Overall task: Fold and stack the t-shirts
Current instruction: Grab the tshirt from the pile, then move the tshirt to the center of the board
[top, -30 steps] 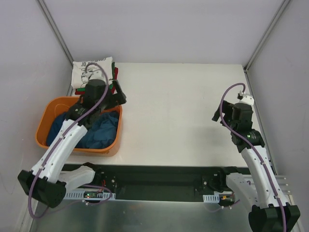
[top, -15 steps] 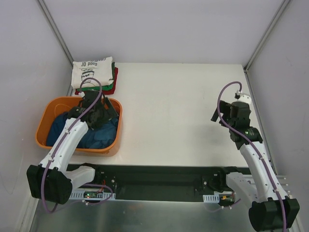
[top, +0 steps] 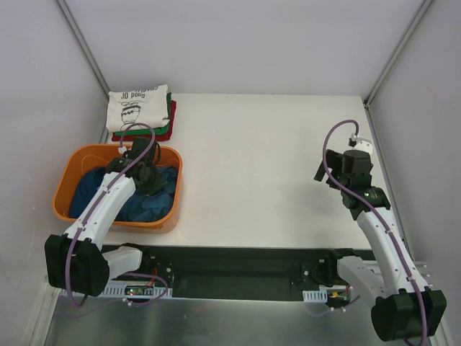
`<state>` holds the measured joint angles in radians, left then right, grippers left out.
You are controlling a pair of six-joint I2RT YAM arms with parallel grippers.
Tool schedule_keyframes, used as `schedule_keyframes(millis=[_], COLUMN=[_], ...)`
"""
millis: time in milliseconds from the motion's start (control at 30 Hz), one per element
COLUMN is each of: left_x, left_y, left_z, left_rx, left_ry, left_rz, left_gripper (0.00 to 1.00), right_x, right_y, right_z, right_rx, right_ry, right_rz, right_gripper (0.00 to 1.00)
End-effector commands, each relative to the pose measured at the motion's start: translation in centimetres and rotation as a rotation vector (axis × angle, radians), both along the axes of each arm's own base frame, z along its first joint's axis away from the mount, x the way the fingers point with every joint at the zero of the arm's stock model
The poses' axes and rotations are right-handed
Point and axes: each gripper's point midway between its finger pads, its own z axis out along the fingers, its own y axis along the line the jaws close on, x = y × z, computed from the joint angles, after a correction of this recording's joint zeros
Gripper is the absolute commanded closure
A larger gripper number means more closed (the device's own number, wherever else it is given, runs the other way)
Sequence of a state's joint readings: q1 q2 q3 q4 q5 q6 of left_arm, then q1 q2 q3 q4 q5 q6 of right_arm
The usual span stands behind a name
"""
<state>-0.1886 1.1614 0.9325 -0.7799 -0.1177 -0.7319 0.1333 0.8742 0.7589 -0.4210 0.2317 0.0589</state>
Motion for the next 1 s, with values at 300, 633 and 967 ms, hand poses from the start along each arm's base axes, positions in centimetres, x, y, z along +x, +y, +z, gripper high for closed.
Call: schedule_keyframes(millis=[300,633,967], left_x=[3.8,6.4,7.4], left_y=[2.4,-2.5,-17.4], left_z=[12.2,32.8,44.3], left_rx=[0.080,-0.075,-0.284], left_ry=[-0.464,-1.111,-1.380], left_rz=[0.053,-0.233,-0.947], left_gripper=[1.00,1.00,1.00], right_x=[0.3,-0.1,-1.8], right_y=[-0.6,-1.2,-3.3], right_z=[2.9,4.6,7.5], right_rx=[-0.015,-0.017,-0.039], right_ry=[-0.078,-0.141,-0.250], right_rz=[-0.021,-0.057,-0.170], right_gripper=[0.03,0.03,0.03])
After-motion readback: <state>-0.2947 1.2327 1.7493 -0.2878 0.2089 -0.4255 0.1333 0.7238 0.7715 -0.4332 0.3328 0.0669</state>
